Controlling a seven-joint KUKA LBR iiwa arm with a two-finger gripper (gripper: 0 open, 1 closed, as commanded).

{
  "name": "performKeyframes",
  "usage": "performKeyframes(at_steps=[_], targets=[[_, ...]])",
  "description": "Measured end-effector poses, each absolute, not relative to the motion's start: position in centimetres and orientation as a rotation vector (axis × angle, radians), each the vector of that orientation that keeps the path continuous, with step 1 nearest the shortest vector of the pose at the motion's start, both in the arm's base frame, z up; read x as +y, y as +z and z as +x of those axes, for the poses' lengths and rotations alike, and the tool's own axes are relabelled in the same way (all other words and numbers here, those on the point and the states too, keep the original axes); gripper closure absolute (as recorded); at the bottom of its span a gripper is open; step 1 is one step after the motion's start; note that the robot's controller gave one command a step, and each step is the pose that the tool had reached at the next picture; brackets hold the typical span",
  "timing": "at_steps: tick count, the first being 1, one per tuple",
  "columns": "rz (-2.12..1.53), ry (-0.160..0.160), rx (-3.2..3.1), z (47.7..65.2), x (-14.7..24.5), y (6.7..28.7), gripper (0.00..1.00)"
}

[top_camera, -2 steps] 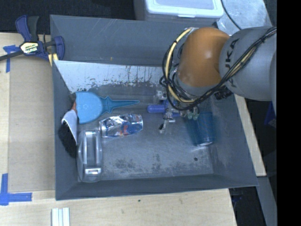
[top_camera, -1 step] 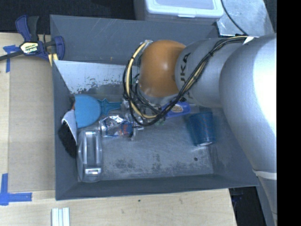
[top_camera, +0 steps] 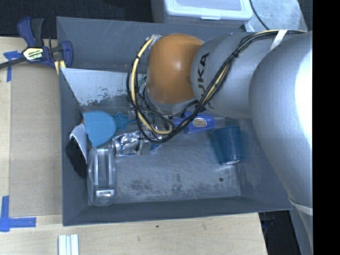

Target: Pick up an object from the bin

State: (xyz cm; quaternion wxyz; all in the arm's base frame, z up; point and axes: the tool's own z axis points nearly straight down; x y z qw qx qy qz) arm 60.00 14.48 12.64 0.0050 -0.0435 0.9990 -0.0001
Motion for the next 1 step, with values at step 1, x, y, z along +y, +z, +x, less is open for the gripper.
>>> performKeyframes(at_steps=[1], targets=[[-0.46,-0.003,3.11,59.98,14.9,9.97,0.0]])
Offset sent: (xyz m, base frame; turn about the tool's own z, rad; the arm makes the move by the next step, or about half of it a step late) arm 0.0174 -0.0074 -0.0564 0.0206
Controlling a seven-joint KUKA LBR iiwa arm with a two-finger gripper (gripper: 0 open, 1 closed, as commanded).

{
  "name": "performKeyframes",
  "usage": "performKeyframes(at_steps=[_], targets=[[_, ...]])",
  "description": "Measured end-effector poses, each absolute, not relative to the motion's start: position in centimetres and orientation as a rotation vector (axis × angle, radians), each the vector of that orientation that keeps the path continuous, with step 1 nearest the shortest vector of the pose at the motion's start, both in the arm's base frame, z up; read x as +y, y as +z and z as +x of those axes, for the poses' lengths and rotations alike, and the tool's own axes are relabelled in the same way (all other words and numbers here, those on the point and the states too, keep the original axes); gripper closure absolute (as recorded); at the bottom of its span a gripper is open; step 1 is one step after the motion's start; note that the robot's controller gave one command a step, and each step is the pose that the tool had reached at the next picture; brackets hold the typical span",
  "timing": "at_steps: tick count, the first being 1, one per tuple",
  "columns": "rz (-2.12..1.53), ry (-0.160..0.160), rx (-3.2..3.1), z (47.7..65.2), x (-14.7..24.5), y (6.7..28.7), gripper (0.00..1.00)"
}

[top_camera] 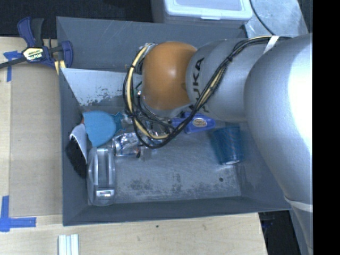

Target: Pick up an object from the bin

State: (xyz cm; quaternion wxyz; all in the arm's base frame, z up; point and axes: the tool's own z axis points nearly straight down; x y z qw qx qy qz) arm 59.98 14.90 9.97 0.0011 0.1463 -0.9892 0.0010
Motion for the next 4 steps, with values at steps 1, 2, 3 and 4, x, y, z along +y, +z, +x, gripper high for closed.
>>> performKeyframes(at_steps=[1,2,3,4], targets=[[0.107,-0.003,-3.152,61.9,13.8,7.2,0.0],[0.68,0.009,-3.092,61.7,15.3,7.9,1.0],[0.68,0.009,-3.092,61.7,15.3,7.9,1.0],[0.679,0.007,-3.085,61.4,15.3,9.9,1.0]])
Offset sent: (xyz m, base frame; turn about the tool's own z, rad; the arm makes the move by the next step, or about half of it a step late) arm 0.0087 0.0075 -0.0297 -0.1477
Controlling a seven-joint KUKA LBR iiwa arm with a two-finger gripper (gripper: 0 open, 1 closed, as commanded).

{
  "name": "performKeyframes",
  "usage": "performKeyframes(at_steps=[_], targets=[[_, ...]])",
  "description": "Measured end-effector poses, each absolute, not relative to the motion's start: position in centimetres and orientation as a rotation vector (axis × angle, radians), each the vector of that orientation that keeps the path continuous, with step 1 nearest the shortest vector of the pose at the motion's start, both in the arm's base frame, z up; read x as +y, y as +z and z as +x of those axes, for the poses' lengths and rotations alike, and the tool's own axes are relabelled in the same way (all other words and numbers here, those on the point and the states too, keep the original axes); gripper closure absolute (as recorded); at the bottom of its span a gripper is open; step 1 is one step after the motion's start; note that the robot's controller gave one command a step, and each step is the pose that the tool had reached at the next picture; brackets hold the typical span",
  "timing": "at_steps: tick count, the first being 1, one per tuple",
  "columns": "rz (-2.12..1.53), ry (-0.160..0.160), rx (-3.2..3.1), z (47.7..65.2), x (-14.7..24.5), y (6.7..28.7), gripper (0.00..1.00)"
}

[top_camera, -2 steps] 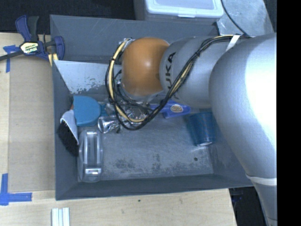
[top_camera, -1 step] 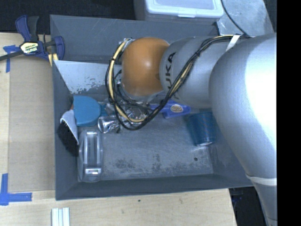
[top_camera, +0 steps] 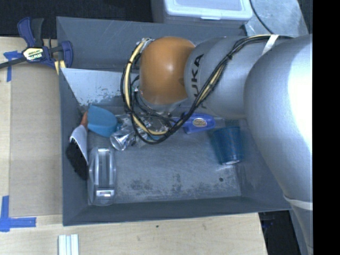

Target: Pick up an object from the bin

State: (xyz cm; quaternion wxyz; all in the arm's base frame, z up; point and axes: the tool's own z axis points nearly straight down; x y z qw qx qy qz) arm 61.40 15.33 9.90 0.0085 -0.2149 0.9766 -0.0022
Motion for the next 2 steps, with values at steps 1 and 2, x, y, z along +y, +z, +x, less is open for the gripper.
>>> performKeyframes(at_steps=[1,2], targets=[[-0.671,-0.005,3.046,61.48,15.47,12.91,1.0],[-0.669,-0.004,3.045,61.48,15.47,13.27,1.0]])
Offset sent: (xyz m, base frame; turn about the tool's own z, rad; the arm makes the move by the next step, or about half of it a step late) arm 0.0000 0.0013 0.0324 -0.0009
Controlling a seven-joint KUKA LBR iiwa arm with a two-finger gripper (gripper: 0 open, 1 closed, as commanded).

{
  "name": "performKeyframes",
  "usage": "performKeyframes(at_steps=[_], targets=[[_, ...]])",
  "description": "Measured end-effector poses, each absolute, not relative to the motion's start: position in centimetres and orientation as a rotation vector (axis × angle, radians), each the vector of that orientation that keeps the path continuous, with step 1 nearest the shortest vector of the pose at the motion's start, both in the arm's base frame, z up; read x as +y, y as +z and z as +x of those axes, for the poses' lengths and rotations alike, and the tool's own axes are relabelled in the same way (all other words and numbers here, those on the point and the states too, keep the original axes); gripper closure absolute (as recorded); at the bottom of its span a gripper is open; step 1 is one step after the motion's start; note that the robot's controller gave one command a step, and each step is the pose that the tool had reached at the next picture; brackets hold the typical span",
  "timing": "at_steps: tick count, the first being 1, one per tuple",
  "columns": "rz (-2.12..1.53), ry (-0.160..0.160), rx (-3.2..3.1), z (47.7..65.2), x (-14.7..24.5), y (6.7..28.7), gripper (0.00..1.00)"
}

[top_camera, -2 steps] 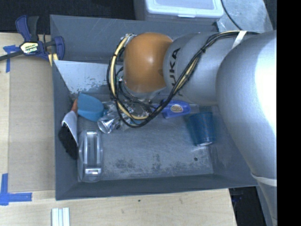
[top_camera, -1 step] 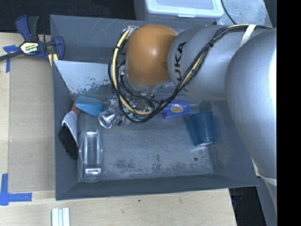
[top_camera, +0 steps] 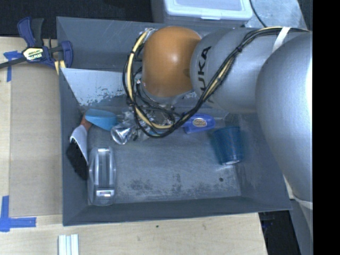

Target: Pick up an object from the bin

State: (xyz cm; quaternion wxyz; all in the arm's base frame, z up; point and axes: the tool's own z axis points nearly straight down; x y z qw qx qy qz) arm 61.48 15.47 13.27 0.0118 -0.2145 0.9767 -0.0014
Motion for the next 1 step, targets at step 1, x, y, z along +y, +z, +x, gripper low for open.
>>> performKeyframes(at_steps=[1], targets=[[-0.667,-0.005,3.052,61.33,15.41,16.54,1.0]])
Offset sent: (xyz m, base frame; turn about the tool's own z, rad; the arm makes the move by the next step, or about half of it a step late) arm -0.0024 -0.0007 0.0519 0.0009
